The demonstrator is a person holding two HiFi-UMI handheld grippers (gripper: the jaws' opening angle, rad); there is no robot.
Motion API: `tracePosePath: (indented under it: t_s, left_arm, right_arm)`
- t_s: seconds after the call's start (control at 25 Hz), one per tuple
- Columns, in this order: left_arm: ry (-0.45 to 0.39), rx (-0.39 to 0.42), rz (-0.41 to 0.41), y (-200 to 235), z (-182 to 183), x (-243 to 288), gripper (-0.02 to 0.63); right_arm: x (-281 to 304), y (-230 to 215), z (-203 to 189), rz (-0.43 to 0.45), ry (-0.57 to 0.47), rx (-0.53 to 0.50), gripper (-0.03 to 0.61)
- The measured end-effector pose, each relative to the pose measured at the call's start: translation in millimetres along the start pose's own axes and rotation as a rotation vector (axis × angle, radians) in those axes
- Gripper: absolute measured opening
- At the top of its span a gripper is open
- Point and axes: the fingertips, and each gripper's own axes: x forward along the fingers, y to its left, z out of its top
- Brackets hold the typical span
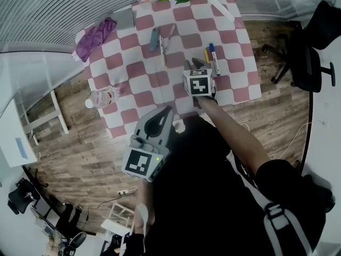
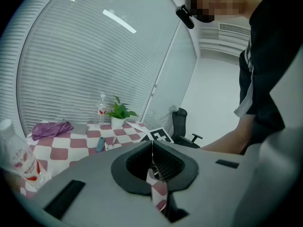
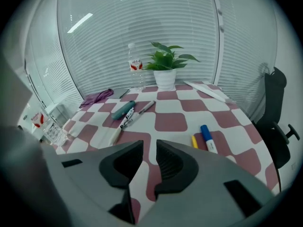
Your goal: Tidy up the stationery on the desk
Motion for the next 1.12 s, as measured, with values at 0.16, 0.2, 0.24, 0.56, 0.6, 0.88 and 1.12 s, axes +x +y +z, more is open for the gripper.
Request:
tracePosePath:
  t_s: [0.16, 0.2, 0.24, 0.56, 0.6, 0.88, 1.12]
  left_arm:
    - [0.010, -0.008, 0.005, 19, 1, -8, 0.034]
    - [0.013, -0.009, 0.003, 23, 2, -10, 0.033]
    - [0.017, -0.010, 0.000, 27, 2, -12, 0.033]
    - [0.045, -0.023, -0.012, 59, 6, -24, 0.033]
    - [0.047, -0.025, -0.014, 64, 6, -25, 0.034]
    - [0.062, -0.037, -0.024, 81, 5, -29, 0.034]
    - [0.069, -0.037, -0.028, 87, 3, -31, 0.034]
  right_arm:
    - [17, 22, 19, 0.004, -0.018, 0.014, 0.109]
    - [22, 27, 23, 0.004, -0.025, 0.019, 0.109]
    - [26, 31, 28, 0.003, -0.031, 0.026, 0.109]
    - [60, 52, 53, -0.019, -0.066, 0.095, 0.121]
    - [64, 53, 54, -0.024, -0.065, 0.098, 0.121]
    - [83, 56, 50, -0.057, -0.032, 0.118, 0.121]
    - [91, 60, 50, -0.066, -0.038, 0.110, 0.116]
